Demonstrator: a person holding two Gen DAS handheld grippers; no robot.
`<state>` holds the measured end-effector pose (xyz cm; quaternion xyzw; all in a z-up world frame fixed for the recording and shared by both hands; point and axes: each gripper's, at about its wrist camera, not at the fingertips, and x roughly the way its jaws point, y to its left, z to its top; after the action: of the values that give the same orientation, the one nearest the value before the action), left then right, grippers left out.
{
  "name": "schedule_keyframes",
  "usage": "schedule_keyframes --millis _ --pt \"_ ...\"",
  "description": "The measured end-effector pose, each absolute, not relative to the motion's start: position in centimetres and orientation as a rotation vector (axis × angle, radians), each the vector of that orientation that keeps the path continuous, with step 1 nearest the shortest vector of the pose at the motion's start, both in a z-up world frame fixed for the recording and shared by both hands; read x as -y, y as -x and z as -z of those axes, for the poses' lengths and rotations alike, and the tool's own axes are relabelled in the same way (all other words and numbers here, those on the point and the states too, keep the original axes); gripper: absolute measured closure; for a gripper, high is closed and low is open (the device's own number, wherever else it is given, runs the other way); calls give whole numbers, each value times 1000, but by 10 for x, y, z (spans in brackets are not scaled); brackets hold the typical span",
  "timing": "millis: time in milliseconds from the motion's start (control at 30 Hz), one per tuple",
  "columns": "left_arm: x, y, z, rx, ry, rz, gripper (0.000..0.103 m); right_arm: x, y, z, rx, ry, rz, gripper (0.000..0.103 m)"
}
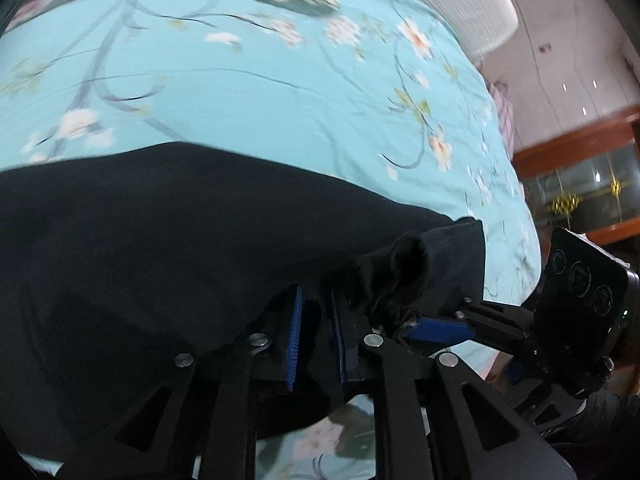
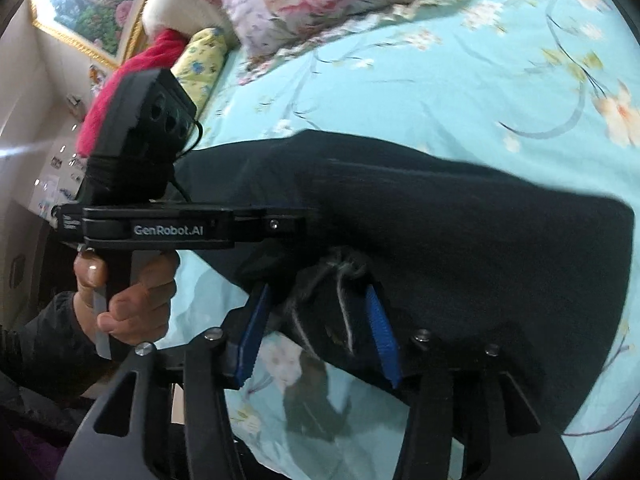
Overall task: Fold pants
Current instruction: 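Fold the held end over the pants and open both grippers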
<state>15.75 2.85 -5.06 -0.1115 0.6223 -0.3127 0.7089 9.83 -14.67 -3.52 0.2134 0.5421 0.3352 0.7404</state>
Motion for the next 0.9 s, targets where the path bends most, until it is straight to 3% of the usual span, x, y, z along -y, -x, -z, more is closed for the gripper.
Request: schedule_keyframes --millis 133,200,267,900 --pt "-67 -151 43 -1357 299 611 87 133 -108 25 -1173 -458 -772 52" --pt "-85 -145 38 -1337 331 552 76 128 -110 20 -1166 -450 -791 52" --pt "-105 -141 34 -1318 355 508 71 121 -113 15 -1160 -433 -812 52" --pt "-248 -93 22 -1217 605 180 71 9 -166 -10 -1143 -235 -1045 52"
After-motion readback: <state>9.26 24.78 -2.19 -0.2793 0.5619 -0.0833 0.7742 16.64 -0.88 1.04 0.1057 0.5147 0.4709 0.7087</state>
